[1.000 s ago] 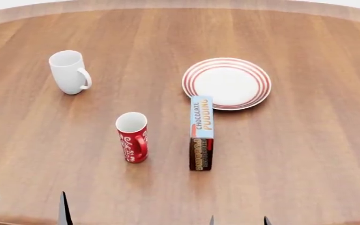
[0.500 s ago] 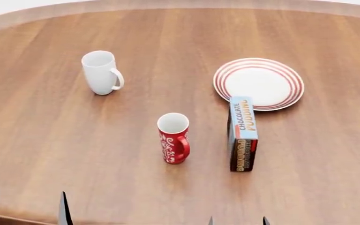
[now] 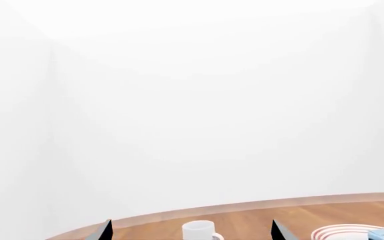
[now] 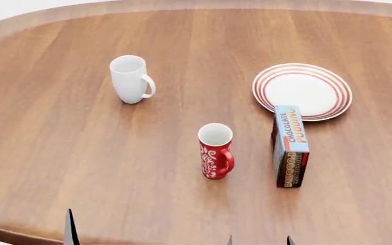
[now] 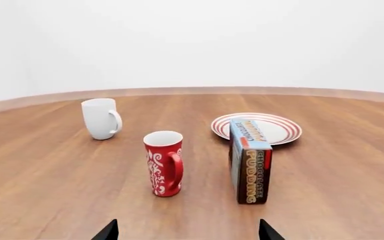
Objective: Pick up the red mug and put it on the plate
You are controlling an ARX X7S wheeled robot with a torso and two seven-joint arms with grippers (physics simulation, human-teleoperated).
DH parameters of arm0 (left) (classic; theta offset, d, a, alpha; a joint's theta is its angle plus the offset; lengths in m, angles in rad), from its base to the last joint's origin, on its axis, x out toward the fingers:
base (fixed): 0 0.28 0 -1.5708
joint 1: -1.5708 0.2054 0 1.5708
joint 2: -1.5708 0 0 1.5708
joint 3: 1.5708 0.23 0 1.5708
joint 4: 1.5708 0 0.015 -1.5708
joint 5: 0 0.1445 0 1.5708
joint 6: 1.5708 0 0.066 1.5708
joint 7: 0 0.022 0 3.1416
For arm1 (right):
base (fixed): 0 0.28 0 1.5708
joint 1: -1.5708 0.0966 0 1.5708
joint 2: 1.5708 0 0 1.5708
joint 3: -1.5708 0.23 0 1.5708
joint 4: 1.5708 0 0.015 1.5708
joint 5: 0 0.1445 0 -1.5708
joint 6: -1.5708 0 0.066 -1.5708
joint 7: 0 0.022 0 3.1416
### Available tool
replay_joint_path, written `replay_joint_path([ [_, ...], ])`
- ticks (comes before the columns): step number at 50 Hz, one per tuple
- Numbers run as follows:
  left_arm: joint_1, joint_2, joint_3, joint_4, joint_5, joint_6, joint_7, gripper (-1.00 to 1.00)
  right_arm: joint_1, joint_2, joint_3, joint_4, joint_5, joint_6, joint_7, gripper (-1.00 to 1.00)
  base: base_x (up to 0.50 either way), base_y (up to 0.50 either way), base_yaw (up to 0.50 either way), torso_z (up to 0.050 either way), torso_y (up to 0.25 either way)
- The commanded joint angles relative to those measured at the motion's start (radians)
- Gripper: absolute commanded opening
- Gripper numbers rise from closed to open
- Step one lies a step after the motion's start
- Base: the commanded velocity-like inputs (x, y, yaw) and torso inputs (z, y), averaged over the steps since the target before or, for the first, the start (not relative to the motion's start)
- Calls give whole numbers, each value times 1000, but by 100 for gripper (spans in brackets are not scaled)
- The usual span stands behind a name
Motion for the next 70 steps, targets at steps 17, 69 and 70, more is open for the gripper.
replay_joint_path([
  [17, -3, -11, 17, 1, -4, -1, -14, 100, 6, 11, -12, 10, 17, -13, 5, 100, 0, 97, 0, 0, 0],
  [69, -7, -28, 42, 1, -6, -3, -41, 100, 7, 24, -26, 11, 40, -29, 35, 100, 143, 0, 0, 0, 0],
  [70, -8, -28, 43, 2, -6, -4, -41, 100, 9, 23, -26, 17, 40, -33, 34, 100, 203, 0, 0, 0, 0],
])
